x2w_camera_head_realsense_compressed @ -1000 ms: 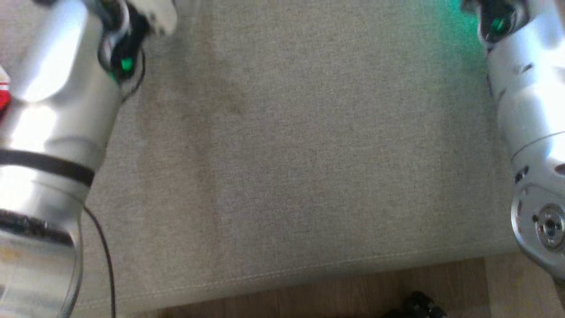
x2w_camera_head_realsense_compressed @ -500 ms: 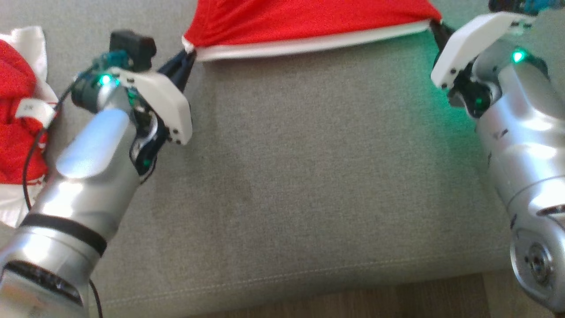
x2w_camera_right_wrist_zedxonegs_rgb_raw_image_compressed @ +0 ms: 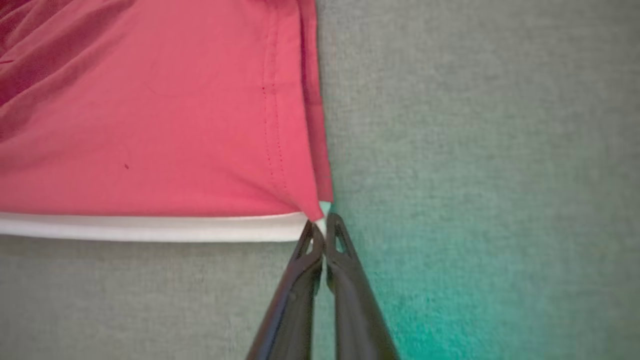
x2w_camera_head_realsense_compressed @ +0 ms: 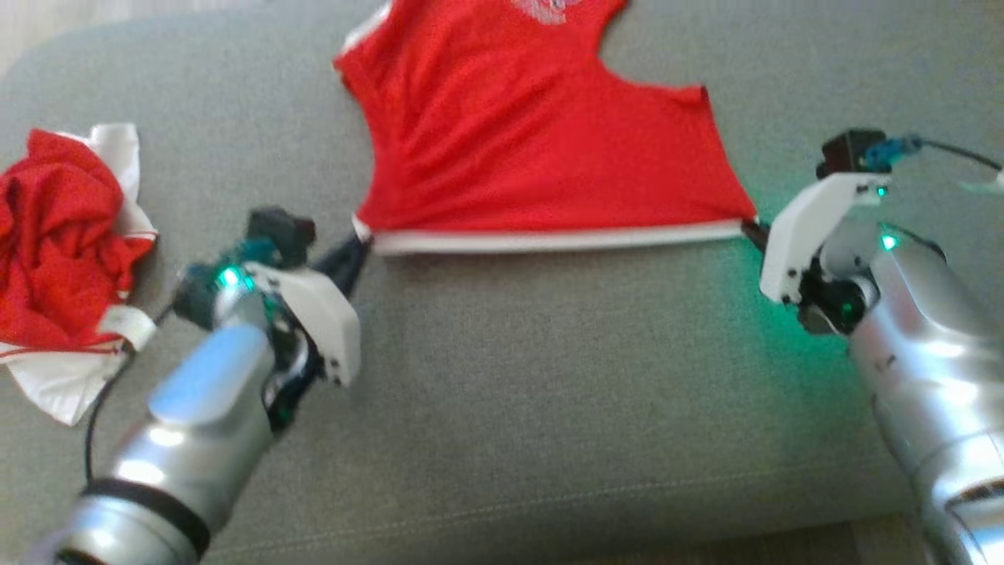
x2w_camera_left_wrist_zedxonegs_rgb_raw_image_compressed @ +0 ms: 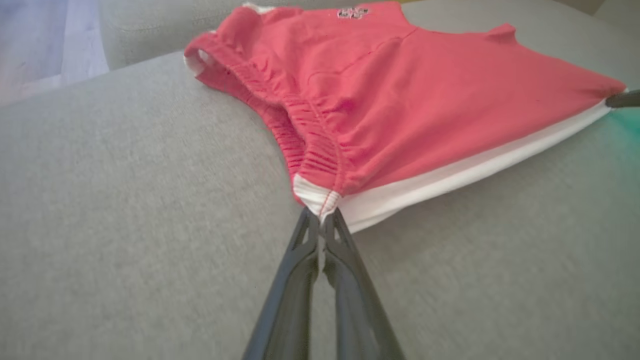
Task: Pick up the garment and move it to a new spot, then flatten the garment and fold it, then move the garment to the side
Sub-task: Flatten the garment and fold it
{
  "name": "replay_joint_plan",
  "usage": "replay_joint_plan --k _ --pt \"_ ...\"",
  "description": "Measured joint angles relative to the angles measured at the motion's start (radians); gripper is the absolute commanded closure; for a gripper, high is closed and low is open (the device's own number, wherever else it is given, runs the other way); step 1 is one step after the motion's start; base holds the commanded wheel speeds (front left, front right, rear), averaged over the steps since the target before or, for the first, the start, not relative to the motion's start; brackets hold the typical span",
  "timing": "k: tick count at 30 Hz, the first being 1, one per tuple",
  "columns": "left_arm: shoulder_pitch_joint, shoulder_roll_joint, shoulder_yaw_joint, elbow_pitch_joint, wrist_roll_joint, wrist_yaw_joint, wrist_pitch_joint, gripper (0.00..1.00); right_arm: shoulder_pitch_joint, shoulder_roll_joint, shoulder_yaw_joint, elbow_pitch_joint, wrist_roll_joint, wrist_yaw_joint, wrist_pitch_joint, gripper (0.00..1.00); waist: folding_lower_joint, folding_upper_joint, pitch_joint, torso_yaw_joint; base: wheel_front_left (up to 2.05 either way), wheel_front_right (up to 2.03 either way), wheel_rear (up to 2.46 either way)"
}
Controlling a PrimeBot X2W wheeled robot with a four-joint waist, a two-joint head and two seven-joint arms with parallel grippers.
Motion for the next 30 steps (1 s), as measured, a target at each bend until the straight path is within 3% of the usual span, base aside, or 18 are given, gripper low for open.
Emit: replay_joint_plan --k 4,10,15,24,30 --pt "0.081 0.004 -0.051 -0.057 -0.067 0.000 0.038 1.00 0.086 -0.050 0.042 -0.090 0.098 0.000 0.087 1.00 0.0000 0.0000 -0.047 0.003 0.00 0.00 0.00" --pt "0.148 0.072 -0.104 -0.119 -0.090 0.000 0.043 1.00 0.231 -0.119 0.130 -0.273 0.257 0.000 0.261 1.00 0.0000 0.0000 -0.112 0.013 0.00 0.00 0.00" --pt "0.229 0.092 -0.153 -0.178 -0.124 0.000 0.074 1.00 0.343 -0.203 0.162 -0.386 0.362 0.000 0.414 1.00 0.0000 0.0000 -0.170 0.017 0.00 0.00 0.00" --pt "0.344 0.137 -0.183 -0.305 -0.188 0.000 0.115 1.00 0.512 -0.307 0.139 -0.564 0.462 0.000 0.590 1.00 0.0000 0.0000 -0.236 0.031 0.00 0.00 0.00" --pt "0.427 0.189 -0.199 -0.397 -0.265 0.000 0.154 1.00 0.615 -0.319 0.076 -0.643 0.480 0.000 0.662 1.00 0.0001 0.0000 -0.255 0.035 0.00 0.00 0.00"
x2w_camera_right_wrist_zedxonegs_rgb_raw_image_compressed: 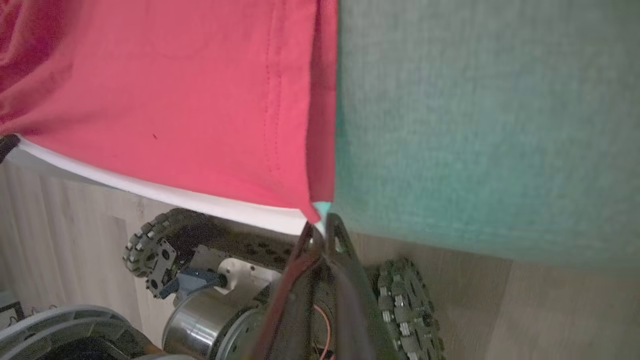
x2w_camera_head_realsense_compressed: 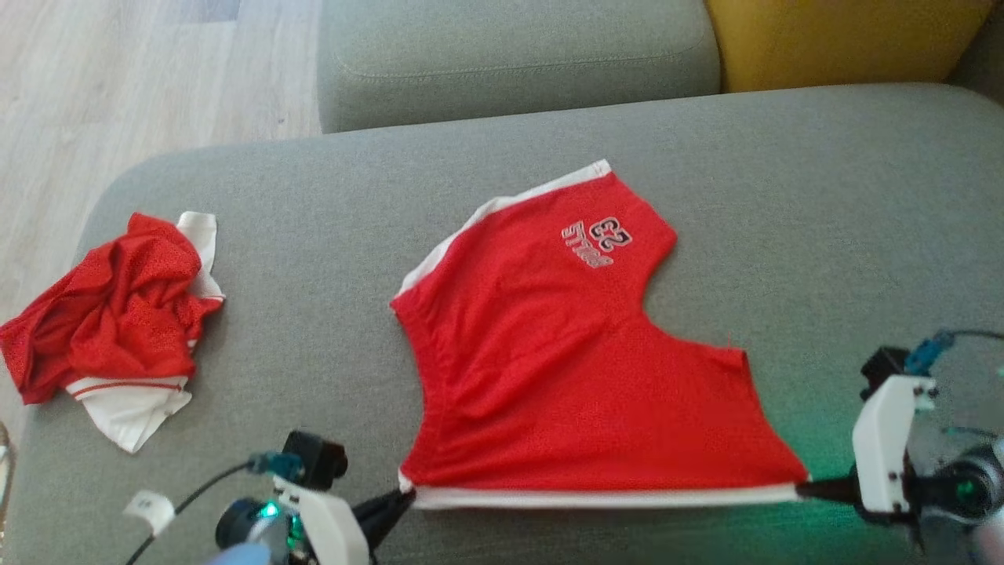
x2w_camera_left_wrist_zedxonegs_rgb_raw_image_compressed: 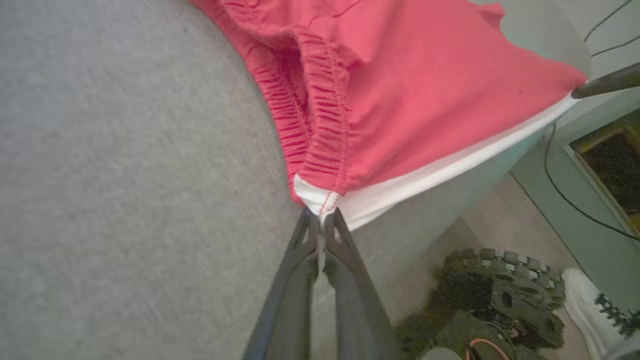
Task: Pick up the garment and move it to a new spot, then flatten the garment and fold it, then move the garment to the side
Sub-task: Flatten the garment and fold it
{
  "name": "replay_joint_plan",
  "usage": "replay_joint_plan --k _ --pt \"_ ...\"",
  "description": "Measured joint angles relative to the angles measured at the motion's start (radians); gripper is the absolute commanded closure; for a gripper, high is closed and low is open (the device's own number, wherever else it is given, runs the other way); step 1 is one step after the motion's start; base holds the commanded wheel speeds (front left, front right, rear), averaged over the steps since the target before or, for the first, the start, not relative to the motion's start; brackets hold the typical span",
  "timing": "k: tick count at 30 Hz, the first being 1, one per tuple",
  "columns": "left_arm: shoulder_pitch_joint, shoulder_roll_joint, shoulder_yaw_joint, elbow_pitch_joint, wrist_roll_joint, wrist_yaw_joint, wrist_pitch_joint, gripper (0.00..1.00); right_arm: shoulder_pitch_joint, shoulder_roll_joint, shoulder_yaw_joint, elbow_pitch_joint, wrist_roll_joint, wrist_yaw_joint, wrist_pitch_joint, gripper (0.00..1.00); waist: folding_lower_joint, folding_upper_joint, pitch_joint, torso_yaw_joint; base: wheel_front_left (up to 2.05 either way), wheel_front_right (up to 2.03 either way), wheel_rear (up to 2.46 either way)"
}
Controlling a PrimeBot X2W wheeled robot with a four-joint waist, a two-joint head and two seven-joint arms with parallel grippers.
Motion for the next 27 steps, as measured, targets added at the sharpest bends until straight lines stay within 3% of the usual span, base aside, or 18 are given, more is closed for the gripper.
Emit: replay_joint_plan --k 13,22,27 --pt "0.079 0.145 -0.042 -0.230 -0.078 0.000 0.074 1.00 0.220 -0.014 -0.130 -0.235 -0.016 -0.001 0.176 1.00 0.0000 0.0000 -0.015 0.007 0.00 0.00 0.00" --pt "0.081 0.149 -0.023 -0.276 -0.091 0.021 0.064 1.00 0.221 0.057 -0.251 -0.354 -0.077 -0.001 0.228 1.00 0.0001 0.0000 0.001 0.020 0.00 0.00 0.00" --pt "0.044 0.141 0.032 -0.316 -0.149 0.030 0.064 1.00 0.110 0.114 -0.303 -0.381 -0.156 -0.001 0.277 1.00 0.0001 0.0000 0.024 0.045 0.00 0.00 0.00"
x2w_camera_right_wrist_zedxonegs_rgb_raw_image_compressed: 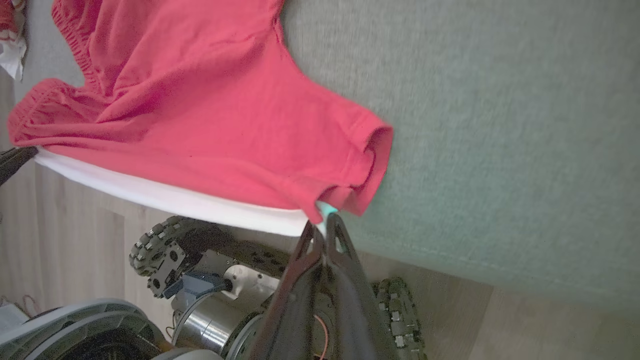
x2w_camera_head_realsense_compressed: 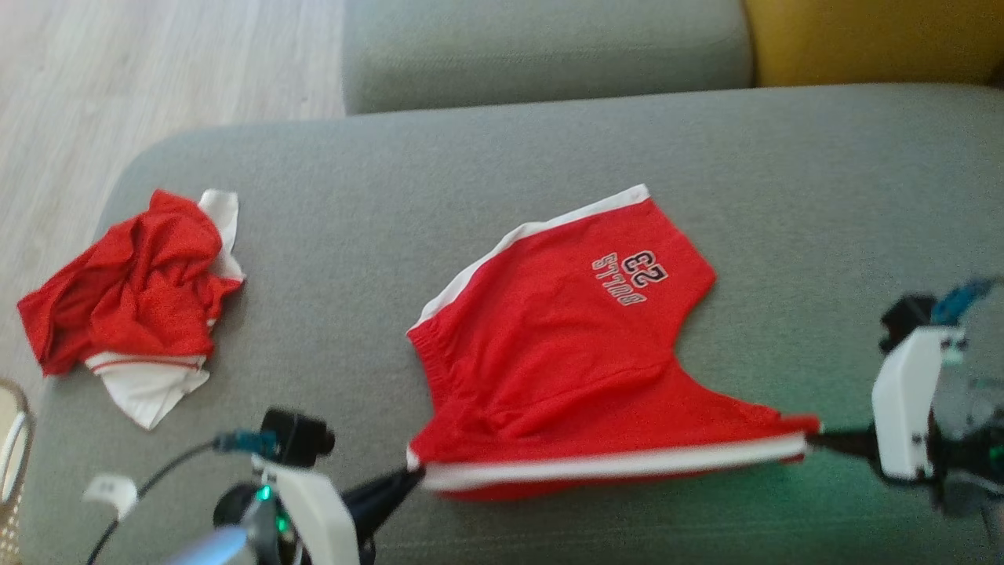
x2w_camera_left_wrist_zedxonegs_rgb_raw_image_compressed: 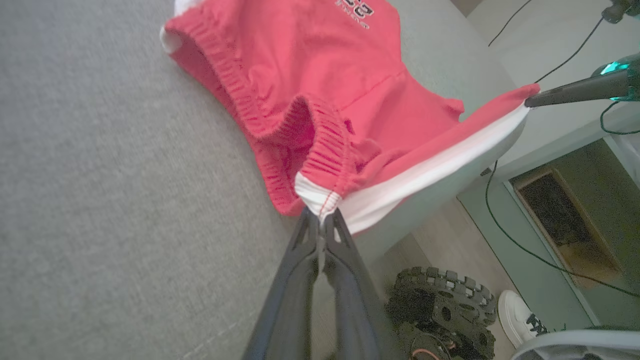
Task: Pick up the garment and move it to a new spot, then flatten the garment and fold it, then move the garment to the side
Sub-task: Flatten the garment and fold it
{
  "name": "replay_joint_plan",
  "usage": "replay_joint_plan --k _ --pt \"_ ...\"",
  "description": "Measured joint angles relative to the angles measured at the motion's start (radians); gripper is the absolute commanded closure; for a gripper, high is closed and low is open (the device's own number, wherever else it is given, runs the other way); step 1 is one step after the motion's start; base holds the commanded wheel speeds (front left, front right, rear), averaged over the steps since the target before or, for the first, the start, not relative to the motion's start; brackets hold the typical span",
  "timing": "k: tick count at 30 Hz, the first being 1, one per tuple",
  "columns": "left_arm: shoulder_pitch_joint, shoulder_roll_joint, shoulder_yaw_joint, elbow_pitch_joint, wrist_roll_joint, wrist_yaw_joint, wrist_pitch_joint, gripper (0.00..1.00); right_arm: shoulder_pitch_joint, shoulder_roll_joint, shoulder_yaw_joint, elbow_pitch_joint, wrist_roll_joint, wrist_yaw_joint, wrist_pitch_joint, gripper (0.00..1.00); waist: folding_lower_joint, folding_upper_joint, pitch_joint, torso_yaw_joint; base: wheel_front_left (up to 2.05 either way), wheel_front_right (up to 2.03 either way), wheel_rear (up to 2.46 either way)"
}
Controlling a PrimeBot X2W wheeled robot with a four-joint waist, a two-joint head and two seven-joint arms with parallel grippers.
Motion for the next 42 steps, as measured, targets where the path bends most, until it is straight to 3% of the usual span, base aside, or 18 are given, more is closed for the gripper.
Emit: replay_joint_plan --k 11,17,22,42 --pt "-0.177 -0.077 0.034 0.002 0.003 0.005 0.012 1.00 -0.294 0.060 -0.053 0.092 -0.122 0.000 -0.012 1.00 0.0002 0.0000 0.119 0.081 0.00 0.00 0.00" --pt "-0.292 -0.129 0.025 0.073 0.074 -0.003 0.021 1.00 -0.455 0.066 -0.058 0.171 -0.181 0.000 -0.052 1.00 0.0003 0.0000 0.210 0.126 0.00 0.00 0.00" --pt "-0.369 -0.192 0.035 0.135 0.072 -0.012 0.012 1.00 -0.561 0.074 -0.065 0.249 -0.213 0.000 -0.096 1.00 0.0003 0.0000 0.285 0.156 0.00 0.00 0.00" --pt "-0.470 -0.280 0.056 0.295 0.071 -0.021 -0.105 1.00 -0.717 0.095 -0.118 0.496 -0.251 0.000 -0.302 1.00 0.0001 -0.0001 0.410 0.212 0.00 0.00 0.00"
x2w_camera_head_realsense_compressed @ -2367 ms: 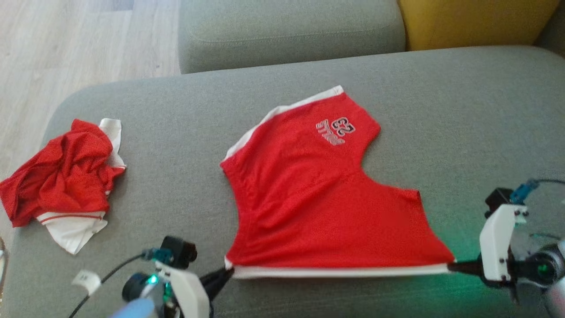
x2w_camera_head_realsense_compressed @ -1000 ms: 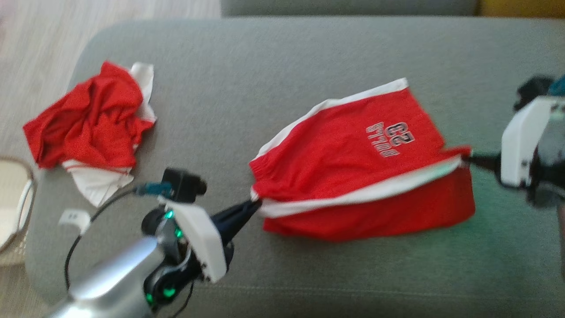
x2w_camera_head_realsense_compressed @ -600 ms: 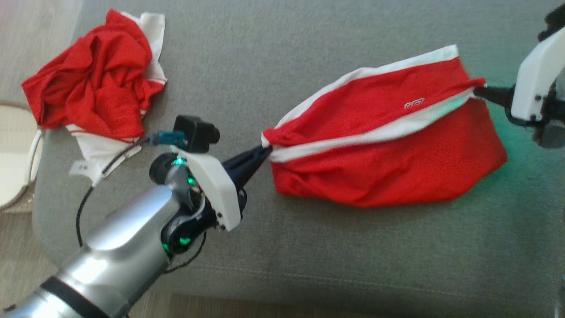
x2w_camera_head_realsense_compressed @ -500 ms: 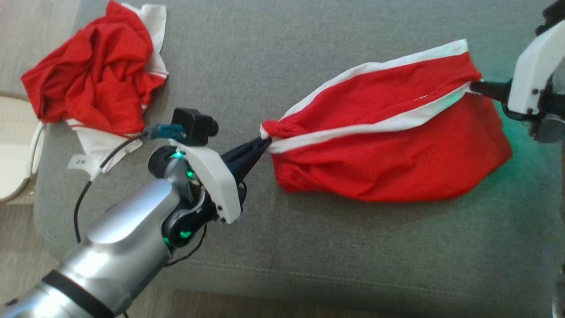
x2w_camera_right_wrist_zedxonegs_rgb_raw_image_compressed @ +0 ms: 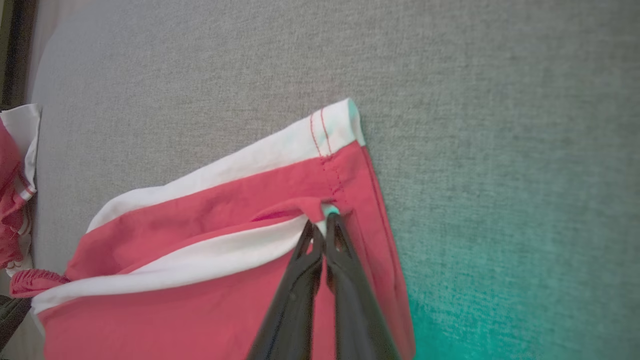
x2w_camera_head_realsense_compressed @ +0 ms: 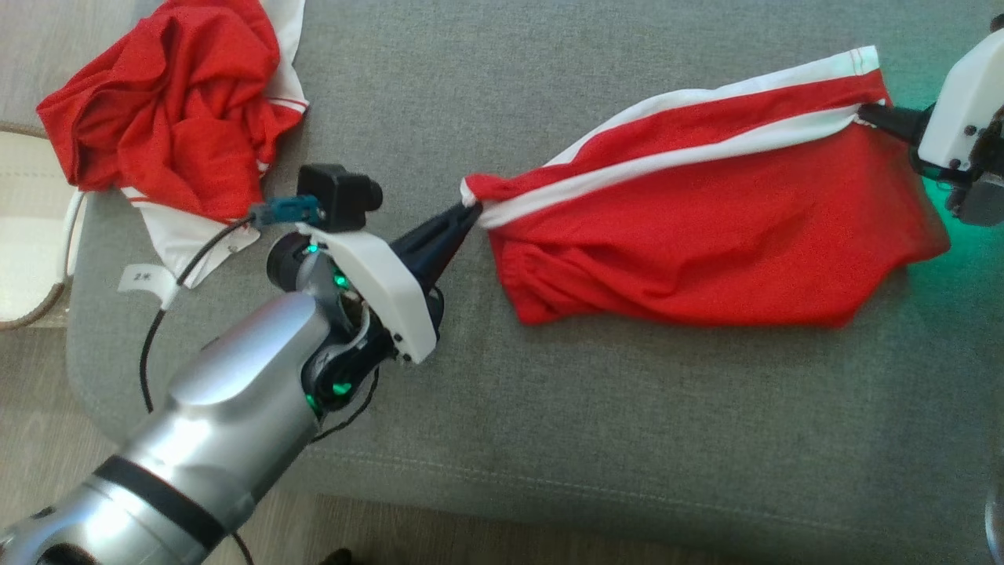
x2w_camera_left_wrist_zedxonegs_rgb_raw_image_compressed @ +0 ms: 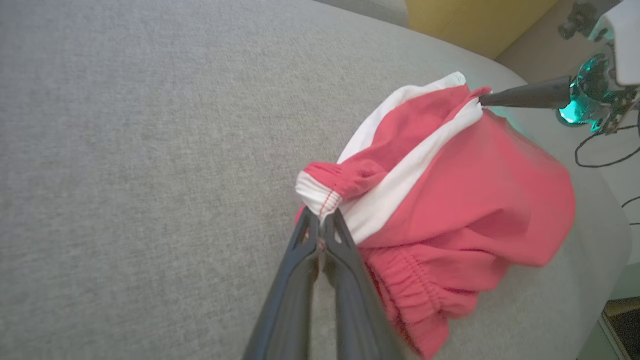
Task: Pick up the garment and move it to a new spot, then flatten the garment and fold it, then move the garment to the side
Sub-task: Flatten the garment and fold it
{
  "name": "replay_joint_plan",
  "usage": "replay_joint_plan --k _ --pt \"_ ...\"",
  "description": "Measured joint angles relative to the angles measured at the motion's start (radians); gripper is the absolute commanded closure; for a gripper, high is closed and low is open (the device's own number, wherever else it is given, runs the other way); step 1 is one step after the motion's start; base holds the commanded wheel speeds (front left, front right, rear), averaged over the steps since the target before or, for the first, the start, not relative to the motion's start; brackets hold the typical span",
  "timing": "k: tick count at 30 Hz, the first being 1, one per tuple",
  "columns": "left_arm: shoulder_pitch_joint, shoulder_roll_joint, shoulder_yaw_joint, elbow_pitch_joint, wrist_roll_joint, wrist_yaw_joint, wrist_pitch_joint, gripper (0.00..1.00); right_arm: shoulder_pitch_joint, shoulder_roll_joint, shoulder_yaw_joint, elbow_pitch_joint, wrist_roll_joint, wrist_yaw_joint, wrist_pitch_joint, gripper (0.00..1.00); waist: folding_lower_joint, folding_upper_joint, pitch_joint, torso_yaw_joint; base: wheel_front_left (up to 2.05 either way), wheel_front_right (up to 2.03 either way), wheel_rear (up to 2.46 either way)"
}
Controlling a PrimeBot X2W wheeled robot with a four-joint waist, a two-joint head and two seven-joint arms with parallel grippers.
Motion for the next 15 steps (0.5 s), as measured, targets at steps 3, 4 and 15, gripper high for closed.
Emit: replay_joint_plan --k 3,4,15 --pt "-0.013 -0.009 0.008 0.017 -0.010 0.000 -0.018 1.00 -0.011 0.000 0.002 0.017 -0.001 0.000 -0.028 1.00 -0.0001 0.0000 0.007 -0.001 0.00 0.00 0.00" --pt "-0.018 -0.012 0.008 0.023 -0.010 0.000 -0.021 1.00 -0.017 0.000 0.003 0.022 -0.001 0.000 -0.036 1.00 0.0000 0.0000 0.010 -0.001 0.00 0.00 0.00" --pt "-0.045 -0.035 0.008 0.067 -0.010 0.000 -0.048 0.29 -0.049 -0.001 0.024 0.057 0.020 0.000 -0.104 0.00 -0.0001 0.0000 0.030 -0.002 0.00 0.00 0.00"
